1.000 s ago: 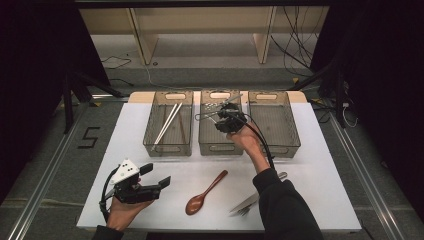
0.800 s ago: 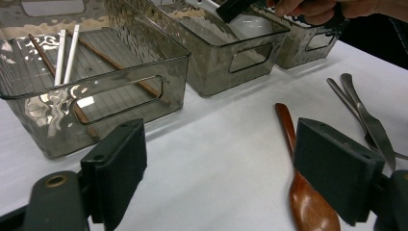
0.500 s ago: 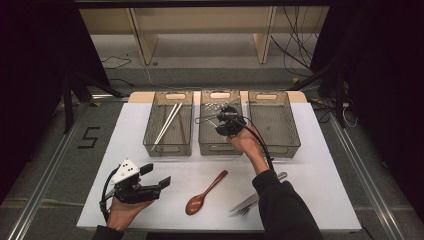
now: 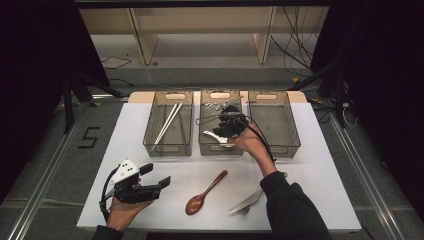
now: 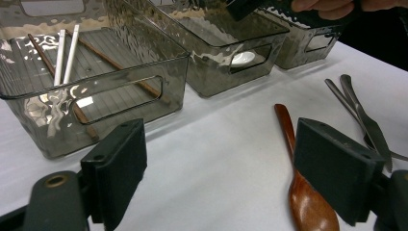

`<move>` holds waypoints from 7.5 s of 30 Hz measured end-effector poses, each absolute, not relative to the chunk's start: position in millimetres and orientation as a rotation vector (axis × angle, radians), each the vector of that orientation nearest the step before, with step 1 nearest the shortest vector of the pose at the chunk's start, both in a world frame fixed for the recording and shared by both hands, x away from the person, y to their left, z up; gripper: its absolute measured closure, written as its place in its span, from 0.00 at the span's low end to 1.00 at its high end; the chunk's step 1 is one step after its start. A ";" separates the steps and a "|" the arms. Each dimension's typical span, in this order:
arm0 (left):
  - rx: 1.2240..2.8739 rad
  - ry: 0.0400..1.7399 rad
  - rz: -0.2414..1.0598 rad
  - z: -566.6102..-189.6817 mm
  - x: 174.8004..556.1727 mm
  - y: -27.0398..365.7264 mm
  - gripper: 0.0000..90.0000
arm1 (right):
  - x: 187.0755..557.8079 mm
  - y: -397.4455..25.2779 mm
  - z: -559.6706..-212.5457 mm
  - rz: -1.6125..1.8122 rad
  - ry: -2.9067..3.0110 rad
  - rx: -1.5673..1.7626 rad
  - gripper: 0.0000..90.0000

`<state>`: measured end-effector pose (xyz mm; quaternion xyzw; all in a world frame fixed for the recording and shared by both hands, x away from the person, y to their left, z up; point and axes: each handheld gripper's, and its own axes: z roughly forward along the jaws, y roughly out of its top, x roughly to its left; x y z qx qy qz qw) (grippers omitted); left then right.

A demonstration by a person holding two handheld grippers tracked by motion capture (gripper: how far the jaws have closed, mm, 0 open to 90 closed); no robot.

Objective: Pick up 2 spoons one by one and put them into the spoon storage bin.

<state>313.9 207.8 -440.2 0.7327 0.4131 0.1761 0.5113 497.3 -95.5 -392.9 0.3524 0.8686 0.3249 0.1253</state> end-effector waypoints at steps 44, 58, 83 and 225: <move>1.756 1.001 0.426 -440.3 314.3 208.3 0.21 | 410.7 -74.5 -450.4 0.620 3.023 0.329 0.37; 1.757 0.999 0.424 -440.2 314.2 207.7 0.21 | 429.9 -81.8 -454.5 0.617 2.909 0.616 0.85; 1.769 0.995 0.426 -440.4 314.0 207.5 0.21 | 406.1 -113.4 -461.6 0.536 2.940 0.720 1.00; 1.757 0.997 0.407 -440.4 315.1 210.3 0.21 | 523.1 -107.9 -370.1 0.777 2.612 1.039 0.89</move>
